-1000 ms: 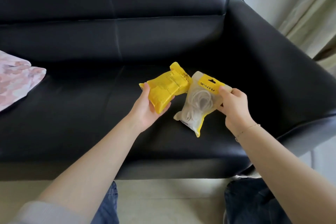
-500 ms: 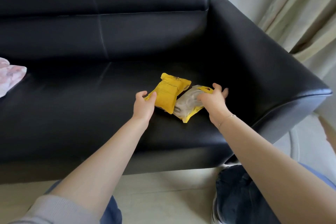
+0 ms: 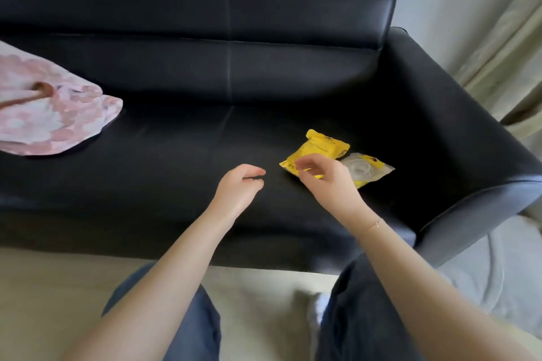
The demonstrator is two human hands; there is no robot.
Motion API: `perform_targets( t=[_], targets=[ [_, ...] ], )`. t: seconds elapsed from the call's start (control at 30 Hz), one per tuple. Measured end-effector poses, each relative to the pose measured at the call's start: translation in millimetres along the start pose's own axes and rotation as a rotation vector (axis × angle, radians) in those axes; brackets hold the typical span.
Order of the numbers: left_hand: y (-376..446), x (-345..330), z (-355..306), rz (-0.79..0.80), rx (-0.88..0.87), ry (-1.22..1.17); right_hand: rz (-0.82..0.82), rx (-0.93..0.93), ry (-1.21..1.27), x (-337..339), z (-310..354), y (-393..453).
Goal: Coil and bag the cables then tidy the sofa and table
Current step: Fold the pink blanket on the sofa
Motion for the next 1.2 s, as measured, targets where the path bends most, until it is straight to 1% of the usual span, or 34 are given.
perform_targets(
  t=[0.1, 0.17, 0.23, 0.27, 0.33, 0.4, 0.5, 0.53, 0.63, 0.67, 0.77, 0.8, 0.83, 1.0, 1.13, 1.2],
  targets=[
    [26.3, 22.8, 3.2, -0.001, 0.029, -0.019, 0.039, 0.03, -0.07, -17.2, -1.2, 22.7],
    [48.7, 32.7, 6.7, -0.007, 0.042, -0.052, 0.058, 0.024, -0.06, -33.6, -1.0, 43.3],
    [93.9, 46.1, 16.9, -0.019, 0.091, -0.07, 0.104, 0.008, -0.046, -66.6, -5.5, 88.2],
    [99.4, 47.9, 15.8, -0.026, 0.097, -0.076, 0.115, 0.011, -0.039, -72.0, -2.0, 92.9],
    [138.4, 63.2, 18.1, -0.053, 0.122, -0.082, 0.145, -0.018, 0.0, -97.0, 1.0, 128.8],
    [169.5, 81.7, 16.3, -0.094, 0.165, -0.114, 0.179, -0.058, 0.031, -116.3, 14.1, 159.1],
    [186.2, 103.4, 5.4, -0.114, 0.217, -0.185, 0.196, -0.091, 0.059, -127.5, 39.5, 179.8],
    [192.4, 120.0, -0.8, -0.135, 0.255, -0.201, 0.232, -0.119, 0.076, -133.6, 56.6, 191.9],
    [190.1, 148.4, -26.5, -0.134, 0.328, -0.22, 0.295, -0.141, 0.064, -129.6, 95.8, 202.8],
    [187.7, 165.1, -41.7, -0.145, 0.375, -0.237, 0.312, -0.165, 0.058, -125.3, 116.3, 208.3],
    [171.3, 199.7, -84.1, -0.16, 0.409, -0.25, 0.339, -0.169, 0.049, -108.4, 164.5, 212.2],
    [162.7, 223.6, -111.6, -0.17, 0.429, -0.251, 0.361, -0.182, 0.043, -97.6, 197.3, 218.0],
    [156.6, 231.3, -124.2, -0.173, 0.419, -0.247, 0.371, -0.174, 0.018, -91.0, 211.4, 219.0],
    [105.4, 322.6, -226.7, -0.201, 0.429, -0.182, 0.477, -0.168, -0.01, -40.9, 354.1, 226.2],
    [68.5, 380.3, -285.9, -0.222, 0.442, -0.22, 0.587, -0.171, -0.014, -22.5, 437.7, 217.9],
    [50.3, 412.2, -315.2, -0.222, 0.442, -0.233, 0.606, -0.154, 0.0, -15.6, 480.4, 213.1]
  ],
)
Point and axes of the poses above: each hand's wrist, its own y-axis towards the middle knuckle, its own x-axis out of the back of the hand, z = x × y, the point moved 1 cm from there along y, towards the middle knuckle, and after that the axes turned 6 degrees about -y, right-handed, at the moved point
